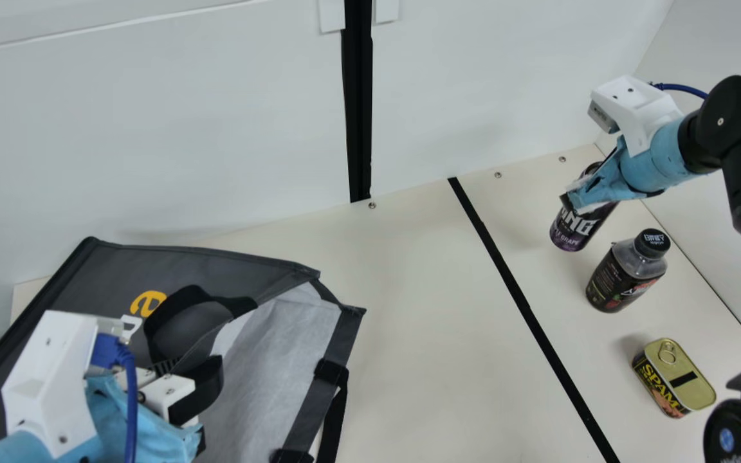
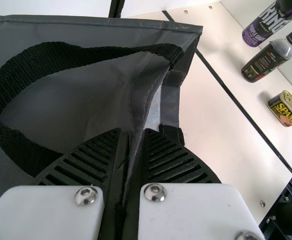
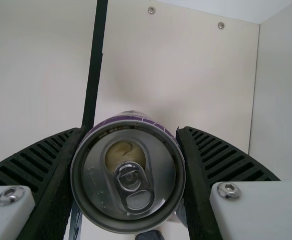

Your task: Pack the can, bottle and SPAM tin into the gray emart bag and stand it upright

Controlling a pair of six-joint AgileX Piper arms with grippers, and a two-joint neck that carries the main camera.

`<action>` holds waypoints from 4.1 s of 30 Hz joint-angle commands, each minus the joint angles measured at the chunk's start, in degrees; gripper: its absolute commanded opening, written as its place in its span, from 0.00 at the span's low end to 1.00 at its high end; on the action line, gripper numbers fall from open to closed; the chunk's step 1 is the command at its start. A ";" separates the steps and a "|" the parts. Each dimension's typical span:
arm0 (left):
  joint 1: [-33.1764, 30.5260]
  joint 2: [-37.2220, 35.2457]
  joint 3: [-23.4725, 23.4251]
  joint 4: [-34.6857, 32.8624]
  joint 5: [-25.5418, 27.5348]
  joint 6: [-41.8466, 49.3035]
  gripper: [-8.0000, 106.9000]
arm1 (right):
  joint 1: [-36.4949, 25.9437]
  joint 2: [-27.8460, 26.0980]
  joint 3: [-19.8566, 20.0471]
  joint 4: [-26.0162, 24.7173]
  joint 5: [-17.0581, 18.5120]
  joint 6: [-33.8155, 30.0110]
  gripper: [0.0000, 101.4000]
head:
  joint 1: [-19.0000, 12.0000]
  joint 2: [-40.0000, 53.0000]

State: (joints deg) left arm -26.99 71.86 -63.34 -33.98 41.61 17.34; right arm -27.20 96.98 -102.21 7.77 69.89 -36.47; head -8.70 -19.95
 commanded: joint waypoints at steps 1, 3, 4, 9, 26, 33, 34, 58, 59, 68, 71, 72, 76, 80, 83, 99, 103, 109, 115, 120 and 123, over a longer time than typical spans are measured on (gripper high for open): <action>0.00 0.00 0.00 0.00 0.00 0.00 0.00 | 0.19 -1.53 1.35 0.08 0.01 -0.40 0.00 | -1.30 -0.05; 0.00 0.00 0.00 0.00 0.00 0.00 0.00 | 0.45 -2.87 2.67 0.18 0.01 -0.89 0.00 | -1.30 -0.05; 0.00 0.00 0.00 0.00 0.00 0.00 0.00 | 0.58 -3.54 3.34 0.23 0.01 -1.16 0.00 | -1.30 -0.05; 0.00 0.00 0.00 0.00 0.00 0.00 0.00 | 1.21 -6.49 6.33 0.43 0.01 -2.44 0.00 | -1.30 -0.05; 0.00 0.00 0.00 0.00 0.00 0.00 0.00 | 4.31 -14.72 14.41 0.63 0.01 -7.14 0.00 | -1.30 -0.05; 0.00 0.00 0.00 0.00 0.00 0.00 0.00 | 6.34 -18.55 18.15 1.07 0.01 -8.29 0.00 | -1.30 -0.05; 0.00 0.00 0.00 0.00 0.00 0.00 0.00 | 6.67 -19.11 18.69 1.09 0.01 -8.38 0.00 | -1.30 -0.05; 0.00 0.00 0.00 0.00 0.00 0.00 0.00 | 17.71 -30.78 30.75 0.70 0.01 -6.71 0.00 | -1.30 -0.05; 0.00 0.00 0.00 0.00 0.00 0.00 0.00 | 18.29 -31.08 31.13 0.78 0.01 -6.57 0.00 | -1.30 -0.05; 0.00 0.00 0.00 0.00 0.00 0.00 0.00 | 22.95 -33.11 33.68 1.66 0.01 -5.13 0.00 | -1.30 -0.05; 0.00 0.00 0.00 0.00 0.00 0.00 0.00 | 24.09 -33.57 34.33 2.05 0.01 -4.83 0.00 | -1.30 -0.05; 0.00 0.00 0.00 0.00 0.00 0.00 0.00 | 24.50 -33.70 34.50 2.13 0.01 -4.66 0.00 | -1.30 -0.05; 0.00 0.00 0.00 0.00 0.00 0.00 0.00 | 25.72 -34.18 35.19 2.64 0.01 -4.29 0.00 | -1.30 -0.05; 0.00 0.00 0.00 0.00 0.00 0.00 0.00 | 26.72 -34.55 35.65 3.17 0.01 -3.95 0.00 | -1.30 -0.05; 0.00 0.00 0.00 0.00 0.00 0.00 0.00 | 27.31 -34.81 35.74 3.58 0.01 -3.69 0.00 | -1.30 -0.05; 0.00 0.00 0.00 0.00 0.00 0.00 0.00 | 31.66 -37.78 33.40 8.76 0.01 -0.77 0.00 | -1.30 -0.05; 0.00 0.00 0.00 0.00 0.00 0.00 0.00 | 32.71 -38.65 32.62 10.47 0.01 0.03 0.00 | -1.30 -0.05; 0.00 0.00 0.00 0.00 0.00 0.00 0.00 | 33.55 -39.68 31.82 13.70 0.01 0.30 0.00 | -1.30 -0.05; 0.00 0.00 0.00 0.00 0.00 0.00 0.00 | 33.19 -40.29 31.30 17.33 0.01 -0.82 0.00 | -1.30 -0.05; 0.00 0.00 0.00 0.00 0.00 0.00 0.00 | 31.91 -40.57 31.34 20.49 0.01 -2.76 0.00 | -1.30 -0.05; 0.00 0.00 0.00 0.00 0.00 0.00 0.00 | 30.72 -40.67 31.64 22.65 0.01 -4.41 0.00 | -1.30 -0.05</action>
State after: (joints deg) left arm -26.99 71.86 -63.34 -33.98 41.61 17.34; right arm 3.87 56.37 -70.74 29.46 69.89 -40.21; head -8.70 -19.95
